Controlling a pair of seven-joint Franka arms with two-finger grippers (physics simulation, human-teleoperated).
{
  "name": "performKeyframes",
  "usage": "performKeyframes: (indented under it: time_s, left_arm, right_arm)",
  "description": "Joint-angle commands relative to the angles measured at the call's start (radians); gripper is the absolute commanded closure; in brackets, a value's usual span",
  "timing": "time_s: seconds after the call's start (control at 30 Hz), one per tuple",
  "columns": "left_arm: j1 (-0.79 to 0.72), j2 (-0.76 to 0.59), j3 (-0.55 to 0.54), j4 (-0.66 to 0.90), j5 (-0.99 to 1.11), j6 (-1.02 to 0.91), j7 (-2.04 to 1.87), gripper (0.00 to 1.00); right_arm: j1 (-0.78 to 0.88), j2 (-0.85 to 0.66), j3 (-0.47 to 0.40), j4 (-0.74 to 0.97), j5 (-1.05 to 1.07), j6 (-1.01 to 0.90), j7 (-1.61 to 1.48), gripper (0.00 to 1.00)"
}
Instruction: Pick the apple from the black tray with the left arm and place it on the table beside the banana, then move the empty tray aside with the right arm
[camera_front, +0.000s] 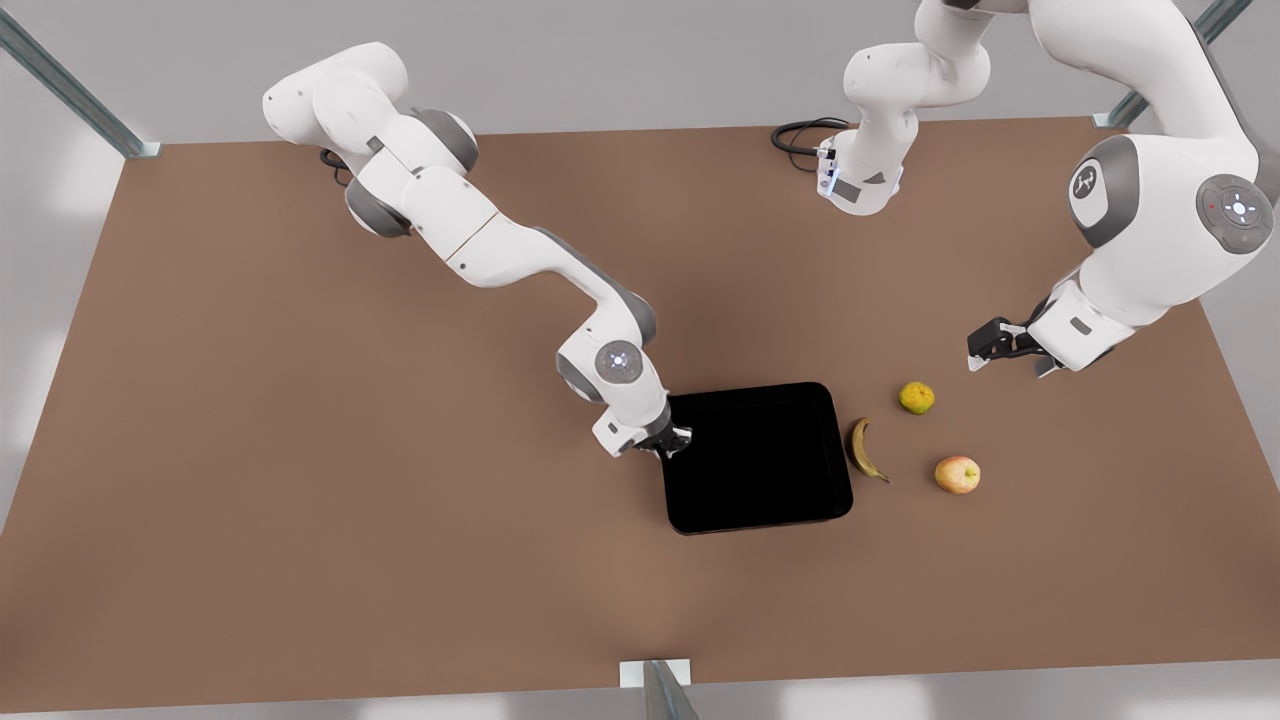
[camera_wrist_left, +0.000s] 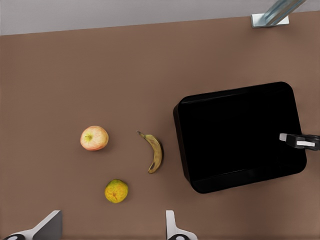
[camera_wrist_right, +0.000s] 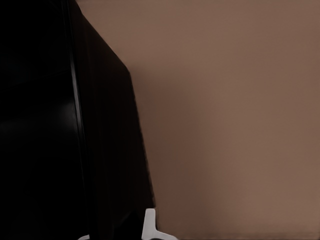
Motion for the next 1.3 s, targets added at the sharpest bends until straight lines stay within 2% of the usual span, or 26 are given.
performKeyframes:
  time_s: [0.0, 0.07, 0.27, 0.37, 0.47, 0.67, 0.83, 0.87, 1.07, 1.2, 1.27]
  left_arm:
    - [0.0, -0.001, 0.0, 0.001, 0.001, 0.0, 0.003, 0.0]
    - [0.0, -0.003, 0.0, 0.001, 0.001, 0.0, 0.003, 0.0]
    - [0.0, -0.003, 0.0, 0.001, 0.001, -0.002, 0.003, 0.0]
    - [0.0, -0.003, 0.001, 0.001, 0.001, -0.002, 0.005, 0.0]
    - [0.0, -0.003, 0.001, 0.001, 0.001, -0.002, 0.005, 0.0]
    - [0.0, -0.009, 0.001, 0.001, 0.001, -0.011, 0.003, 0.0]
    - [0.0, -0.007, 0.0, 0.001, 0.001, -0.011, 0.003, 0.0]
    - [0.0, -0.007, 0.001, 0.001, 0.001, -0.011, 0.003, 0.0]
    - [0.0, -0.016, -0.002, -0.001, -0.001, -0.014, 0.005, 0.0]
    - [-0.001, -0.018, -0.002, -0.004, -0.001, -0.014, 0.005, 0.0]
    - [-0.001, -0.018, -0.002, -0.006, -0.001, -0.013, 0.005, 0.0]
  right_arm:
    - [0.0, -0.002, 0.001, 0.001, -0.001, -0.002, 0.064, 0.71]
    - [0.0, -0.011, 0.004, -0.001, 0.001, -0.004, 0.064, 0.77]
    - [0.0, -0.069, 0.01, -0.004, 0.024, -0.034, 0.062, 0.8]
    - [0.0, -0.086, 0.012, -0.005, 0.022, -0.068, 0.059, 0.85]
    - [0.0, -0.126, 0.01, -0.008, 0.022, -0.143, 0.039, 0.85]
    - [-0.117, -0.287, 0.013, -0.007, 0.121, -0.499, -0.307, 0.85]
    - [-0.293, -0.372, 0.006, -0.005, 0.127, -0.772, -0.705, 0.85]
    - [-0.31, -0.381, -0.017, -0.005, 0.128, -0.79, -0.783, 0.85]
    - [-0.316, -0.382, -0.344, -0.005, 0.297, -0.821, -1.315, 0.86]
    - [-0.327, -0.378, -0.442, -0.004, 0.297, -0.801, -1.484, 0.88]
    - [-0.333, -0.339, -0.447, -0.007, 0.297, -0.74, -1.495, 0.88]
